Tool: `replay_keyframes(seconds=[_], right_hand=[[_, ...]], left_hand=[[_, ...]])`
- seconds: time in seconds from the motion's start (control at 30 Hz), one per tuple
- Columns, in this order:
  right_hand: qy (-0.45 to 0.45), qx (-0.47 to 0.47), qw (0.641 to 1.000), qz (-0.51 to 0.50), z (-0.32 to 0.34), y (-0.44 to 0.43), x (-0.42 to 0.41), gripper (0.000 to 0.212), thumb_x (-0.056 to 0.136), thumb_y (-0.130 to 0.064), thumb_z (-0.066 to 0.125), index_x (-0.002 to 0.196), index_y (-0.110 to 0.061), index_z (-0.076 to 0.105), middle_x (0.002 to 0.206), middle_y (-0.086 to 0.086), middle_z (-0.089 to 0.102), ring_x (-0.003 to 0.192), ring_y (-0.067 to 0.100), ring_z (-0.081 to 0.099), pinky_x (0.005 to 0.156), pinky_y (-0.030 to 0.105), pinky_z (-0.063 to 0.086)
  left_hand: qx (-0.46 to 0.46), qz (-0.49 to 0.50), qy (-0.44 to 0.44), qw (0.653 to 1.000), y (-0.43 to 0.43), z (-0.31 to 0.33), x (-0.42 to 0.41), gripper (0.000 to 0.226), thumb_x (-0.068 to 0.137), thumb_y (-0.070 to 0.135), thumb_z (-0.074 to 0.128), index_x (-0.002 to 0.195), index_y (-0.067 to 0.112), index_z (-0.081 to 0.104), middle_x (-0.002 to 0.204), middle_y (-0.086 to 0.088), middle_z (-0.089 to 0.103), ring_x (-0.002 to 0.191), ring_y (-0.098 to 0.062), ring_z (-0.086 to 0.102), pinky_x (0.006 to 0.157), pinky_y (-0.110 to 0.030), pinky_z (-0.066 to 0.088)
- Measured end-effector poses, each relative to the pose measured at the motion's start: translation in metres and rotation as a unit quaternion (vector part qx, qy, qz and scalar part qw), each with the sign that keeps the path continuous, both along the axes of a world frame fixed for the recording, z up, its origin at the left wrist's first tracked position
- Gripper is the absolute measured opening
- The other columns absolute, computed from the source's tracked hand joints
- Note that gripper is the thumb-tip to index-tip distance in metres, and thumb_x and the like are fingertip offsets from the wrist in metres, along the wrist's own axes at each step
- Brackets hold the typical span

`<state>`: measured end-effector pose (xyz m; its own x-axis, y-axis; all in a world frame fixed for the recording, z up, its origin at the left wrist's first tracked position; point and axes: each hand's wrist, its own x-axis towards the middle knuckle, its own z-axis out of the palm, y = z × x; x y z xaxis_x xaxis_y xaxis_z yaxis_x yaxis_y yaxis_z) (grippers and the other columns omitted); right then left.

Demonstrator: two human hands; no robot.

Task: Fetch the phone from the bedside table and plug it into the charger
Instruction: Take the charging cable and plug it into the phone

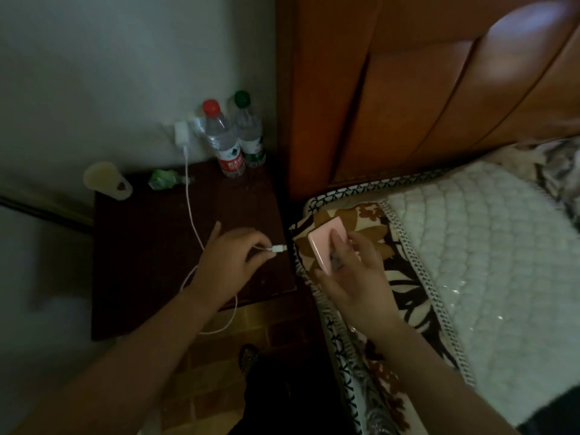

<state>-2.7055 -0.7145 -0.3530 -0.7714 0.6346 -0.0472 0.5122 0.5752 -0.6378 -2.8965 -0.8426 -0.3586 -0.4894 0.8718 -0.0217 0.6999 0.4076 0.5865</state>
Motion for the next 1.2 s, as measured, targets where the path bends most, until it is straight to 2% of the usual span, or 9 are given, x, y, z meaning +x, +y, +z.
replay_keyframes(seconds=[0.07, 0.13, 0.23, 0.43, 0.6, 0.7, 0.9, 1.07, 1.2], right_hand=[[0.029, -0.019, 0.999, 0.022, 0.031, 0.006, 0.007, 0.065, 0.082, -0.035, 0.066, 0.139, -0.023, 0.039, 0.143, 0.014, 0.035, 0.127, 0.032, 0.032, 0.096, 0.049, 0.042], [0.046, -0.006, 0.997, 0.056, 0.061, 0.010, 0.019, 0.064, 0.080, -0.034, 0.065, 0.138, -0.019, 0.042, 0.141, 0.015, 0.037, 0.124, 0.034, 0.036, 0.095, 0.052, 0.042], [0.067, 0.015, 0.995, 0.069, 0.097, 0.016, 0.037, 0.063, 0.080, -0.037, 0.062, 0.138, -0.019, 0.042, 0.142, 0.015, 0.037, 0.126, 0.034, 0.036, 0.097, 0.052, 0.040], [0.100, 0.073, 0.988, 0.086, 0.134, 0.025, 0.065, 0.062, 0.084, -0.034, 0.061, 0.140, -0.018, 0.038, 0.144, 0.009, 0.033, 0.128, 0.021, 0.030, 0.101, 0.032, 0.031], [0.100, 0.084, 0.988, 0.086, 0.142, 0.026, 0.079, 0.064, 0.083, -0.035, 0.060, 0.140, -0.019, 0.036, 0.144, 0.010, 0.033, 0.127, 0.024, 0.031, 0.098, 0.040, 0.037], [0.100, 0.078, 0.989, 0.081, 0.142, 0.028, 0.087, 0.065, 0.083, -0.035, 0.060, 0.141, -0.022, 0.033, 0.145, 0.007, 0.030, 0.130, 0.026, 0.030, 0.099, 0.045, 0.039], [0.105, 0.075, 0.989, 0.075, 0.145, 0.036, 0.100, 0.064, 0.085, -0.043, 0.054, 0.142, -0.024, 0.033, 0.146, 0.004, 0.029, 0.130, 0.024, 0.030, 0.099, 0.040, 0.038], [0.102, 0.091, 0.988, 0.071, 0.144, 0.037, 0.117, 0.066, 0.083, -0.040, 0.058, 0.142, -0.025, 0.032, 0.145, -0.003, 0.024, 0.131, 0.016, 0.024, 0.100, 0.030, 0.030], [0.090, 0.090, 0.989, 0.074, 0.143, 0.037, 0.126, 0.066, 0.082, -0.039, 0.059, 0.142, -0.023, 0.034, 0.146, 0.009, 0.031, 0.130, 0.025, 0.031, 0.096, 0.034, 0.035]], left_hand=[[0.030, 0.000, -0.028, 0.999, 0.006, 0.033, 0.009, 0.008, 0.079, 0.034, 0.065, 0.085, 0.029, 0.062, 0.084, 0.011, 0.070, 0.080, -0.002, 0.061, 0.102, -0.043, 0.030], [0.051, -0.002, -0.042, 0.998, 0.010, 0.067, 0.020, 0.010, 0.078, 0.037, 0.066, 0.086, 0.032, 0.063, 0.081, 0.014, 0.070, 0.076, 0.002, 0.062, 0.084, -0.028, 0.048], [0.075, -0.010, -0.040, 0.996, 0.016, 0.107, 0.033, 0.014, 0.077, 0.041, 0.065, 0.090, 0.036, 0.063, 0.075, 0.025, 0.062, 0.081, 0.009, 0.059, 0.065, -0.008, 0.044], [0.095, -0.029, -0.028, 0.995, 0.021, 0.151, 0.059, 0.014, 0.080, 0.038, 0.063, 0.094, 0.036, 0.061, 0.075, 0.030, 0.059, 0.085, 0.011, 0.058, 0.070, -0.004, 0.042], [0.102, -0.034, -0.043, 0.993, 0.031, 0.165, 0.076, 0.016, 0.082, 0.035, 0.061, 0.098, 0.031, 0.061, 0.083, 0.022, 0.064, 0.083, 0.016, 0.056, 0.070, -0.001, 0.039], [0.096, -0.041, -0.064, 0.992, 0.035, 0.168, 0.084, 0.029, 0.085, 0.034, 0.058, 0.113, 0.035, 0.052, 0.080, 0.025, 0.065, 0.084, 0.018, 0.055, 0.071, 0.001, 0.037], [0.083, -0.071, -0.070, 0.992, 0.041, 0.164, 0.097, 0.028, 0.088, 0.031, 0.054, 0.115, 0.038, 0.058, 0.099, 0.017, 0.064, 0.093, 0.007, 0.057, 0.076, -0.008, 0.044], [0.096, -0.076, -0.063, 0.990, 0.048, 0.163, 0.107, 0.023, 0.087, 0.034, 0.055, 0.109, 0.036, 0.061, 0.092, 0.015, 0.060, 0.088, 0.003, 0.055, 0.070, -0.017, 0.046], [0.107, -0.087, -0.058, 0.989, 0.052, 0.163, 0.115, 0.023, 0.086, 0.036, 0.055, 0.108, 0.034, 0.062, 0.091, 0.014, 0.060, 0.088, 0.002, 0.055, 0.069, -0.018, 0.046]])
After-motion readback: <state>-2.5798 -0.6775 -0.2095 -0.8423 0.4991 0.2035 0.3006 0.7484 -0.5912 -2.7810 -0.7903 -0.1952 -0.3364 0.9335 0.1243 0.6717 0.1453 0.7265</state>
